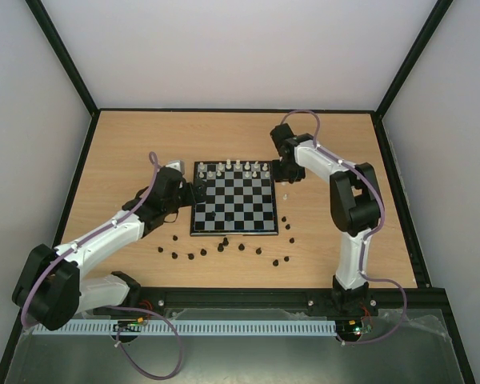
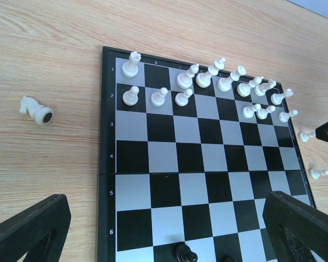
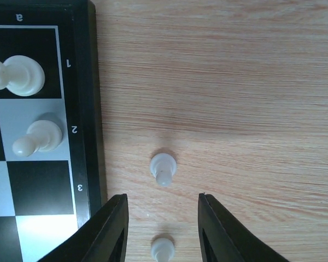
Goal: Set up the chess pieces on the board
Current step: Pick up the chess piece at the center of the board.
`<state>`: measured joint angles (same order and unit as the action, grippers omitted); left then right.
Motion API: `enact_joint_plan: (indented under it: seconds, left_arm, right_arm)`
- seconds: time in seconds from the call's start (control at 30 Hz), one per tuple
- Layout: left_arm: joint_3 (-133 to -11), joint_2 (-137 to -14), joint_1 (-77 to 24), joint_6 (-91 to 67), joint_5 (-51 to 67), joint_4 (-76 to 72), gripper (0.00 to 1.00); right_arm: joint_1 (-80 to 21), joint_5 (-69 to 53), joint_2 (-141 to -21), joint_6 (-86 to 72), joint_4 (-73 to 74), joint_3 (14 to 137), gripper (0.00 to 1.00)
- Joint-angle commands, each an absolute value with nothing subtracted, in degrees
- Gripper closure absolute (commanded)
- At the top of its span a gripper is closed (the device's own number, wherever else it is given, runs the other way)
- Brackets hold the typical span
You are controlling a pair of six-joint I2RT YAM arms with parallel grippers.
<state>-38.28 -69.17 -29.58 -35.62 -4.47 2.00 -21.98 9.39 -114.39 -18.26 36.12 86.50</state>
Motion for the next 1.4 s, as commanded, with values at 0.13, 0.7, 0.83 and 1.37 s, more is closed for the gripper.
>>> enact_joint_plan:
  seconds: [0.13,0.7,0.83,1.37]
  left_arm:
    - [-37.5,-68.7,-29.4,-36.0,-3.8,0.7,0.01]
    - [-37.6,-69.3,-29.4,-35.9,-3.9,0.7,0.01]
    - [-37.6,-69.3,-29.3,-35.9,-3.8,0.6,0.01]
    - [-37.2,-68.1,-29.4,-36.2,-3.2,0.5,0.01]
  right_arm:
    - [-21.8,9.2,-118.7,-18.3,37.0,88.6,0.68]
    - [-21.4,9.8,-120.0,-18.4,37.0,90.4,0.77]
    - [-21.3,10.2,-120.0,-18.4,37.3,90.4,0.82]
    - [-21.2,10.8,-116.6,-18.9,37.6,89.1,0.98]
